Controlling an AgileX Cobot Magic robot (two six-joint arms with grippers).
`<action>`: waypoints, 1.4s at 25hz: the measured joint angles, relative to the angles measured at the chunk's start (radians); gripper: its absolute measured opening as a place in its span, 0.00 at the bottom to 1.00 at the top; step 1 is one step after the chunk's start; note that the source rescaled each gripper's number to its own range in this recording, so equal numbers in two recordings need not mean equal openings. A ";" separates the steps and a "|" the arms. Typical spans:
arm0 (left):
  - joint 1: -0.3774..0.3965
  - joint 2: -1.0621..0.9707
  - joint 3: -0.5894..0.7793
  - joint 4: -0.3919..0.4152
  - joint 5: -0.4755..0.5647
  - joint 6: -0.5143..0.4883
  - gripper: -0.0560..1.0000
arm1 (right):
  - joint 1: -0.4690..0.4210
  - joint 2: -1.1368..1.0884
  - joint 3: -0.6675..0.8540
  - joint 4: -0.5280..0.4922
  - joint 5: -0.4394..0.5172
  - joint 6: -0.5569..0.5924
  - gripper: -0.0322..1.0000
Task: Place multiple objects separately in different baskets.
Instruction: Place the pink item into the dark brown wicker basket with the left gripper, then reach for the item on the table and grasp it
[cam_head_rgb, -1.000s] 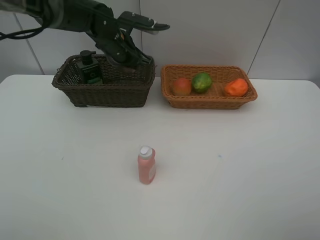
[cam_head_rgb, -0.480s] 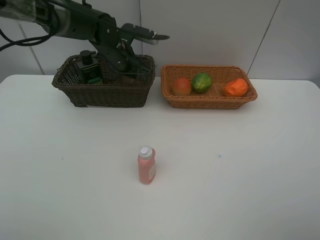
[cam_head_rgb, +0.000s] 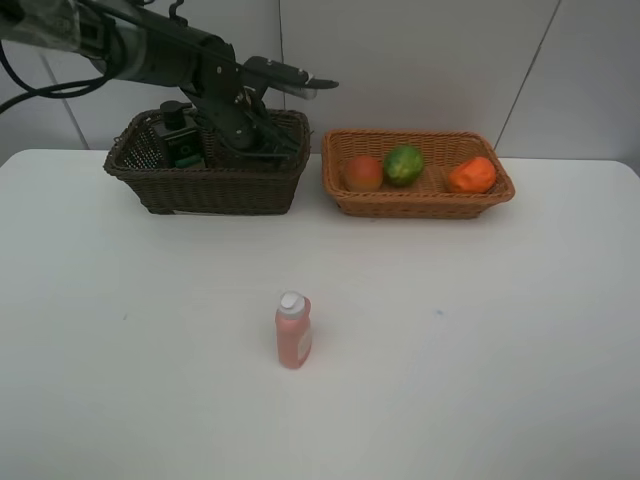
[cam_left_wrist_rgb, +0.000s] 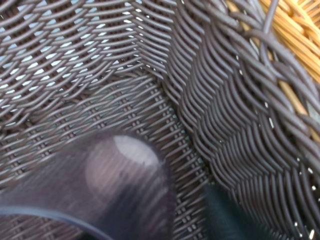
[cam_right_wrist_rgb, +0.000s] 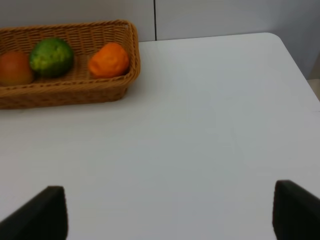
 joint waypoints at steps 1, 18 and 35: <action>0.000 -0.004 0.000 0.000 0.000 0.000 0.80 | 0.000 0.000 0.000 0.000 0.000 0.000 0.68; -0.096 -0.210 0.000 -0.005 0.382 -0.003 0.99 | 0.000 0.000 0.000 0.000 0.000 0.000 0.68; -0.288 -0.260 0.219 -0.090 0.440 -0.297 0.99 | 0.000 0.000 0.000 0.000 0.000 0.000 0.68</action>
